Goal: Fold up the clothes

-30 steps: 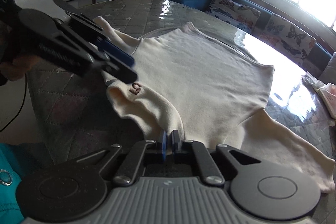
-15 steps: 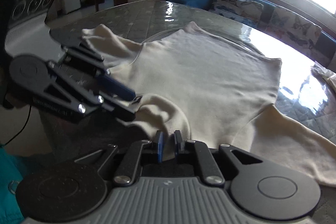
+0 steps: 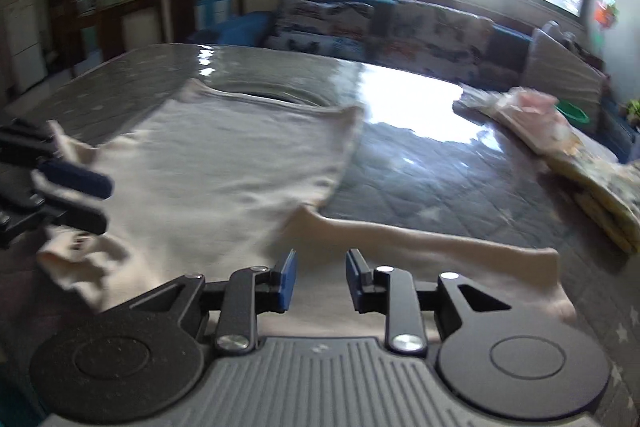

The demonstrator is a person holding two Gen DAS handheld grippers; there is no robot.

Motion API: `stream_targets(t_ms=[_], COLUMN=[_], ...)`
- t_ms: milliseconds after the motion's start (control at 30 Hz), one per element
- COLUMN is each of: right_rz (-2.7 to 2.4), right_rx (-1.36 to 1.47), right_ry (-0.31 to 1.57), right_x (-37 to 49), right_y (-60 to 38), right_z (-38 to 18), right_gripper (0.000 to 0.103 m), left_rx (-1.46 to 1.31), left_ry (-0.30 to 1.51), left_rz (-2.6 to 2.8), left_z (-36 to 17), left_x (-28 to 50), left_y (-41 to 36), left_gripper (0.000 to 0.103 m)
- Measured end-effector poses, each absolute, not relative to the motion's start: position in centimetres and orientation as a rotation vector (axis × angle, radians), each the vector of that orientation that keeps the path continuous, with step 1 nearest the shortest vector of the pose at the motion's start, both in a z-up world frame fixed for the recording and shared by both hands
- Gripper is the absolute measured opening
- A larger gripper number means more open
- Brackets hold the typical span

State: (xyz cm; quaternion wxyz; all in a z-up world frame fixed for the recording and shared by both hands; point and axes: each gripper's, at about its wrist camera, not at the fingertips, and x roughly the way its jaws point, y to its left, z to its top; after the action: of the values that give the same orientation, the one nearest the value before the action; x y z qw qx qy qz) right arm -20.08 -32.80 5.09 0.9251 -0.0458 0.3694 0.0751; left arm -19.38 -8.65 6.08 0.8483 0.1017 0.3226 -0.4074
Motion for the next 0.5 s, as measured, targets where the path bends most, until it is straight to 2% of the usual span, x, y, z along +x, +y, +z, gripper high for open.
stream_targets(t_ms=[167,267,500], right_rz=[0.054,0.000,-0.141], right_rx=[-0.060,-0.031,0.037], right_ry=[0.782,0.782,0.755], right_x=[-18.5,-18.1,-17.3], right_y=[-36.1,-38.2,-43.3], right_z=[3.2,2.7,2.9], right_gripper=[0.028,0.034,0.034], left_rx=[0.236,0.261,0.269], left_ry=[0.730,0.746,0.756], left_rz=[-0.901,-0.923,-0.940], left_z=[4.2,3.4,2.9], left_x=[-19.4,-20.0,-20.2], left_y=[-11.0,-11.6,-11.5], left_gripper=[0.032,0.032,0.033])
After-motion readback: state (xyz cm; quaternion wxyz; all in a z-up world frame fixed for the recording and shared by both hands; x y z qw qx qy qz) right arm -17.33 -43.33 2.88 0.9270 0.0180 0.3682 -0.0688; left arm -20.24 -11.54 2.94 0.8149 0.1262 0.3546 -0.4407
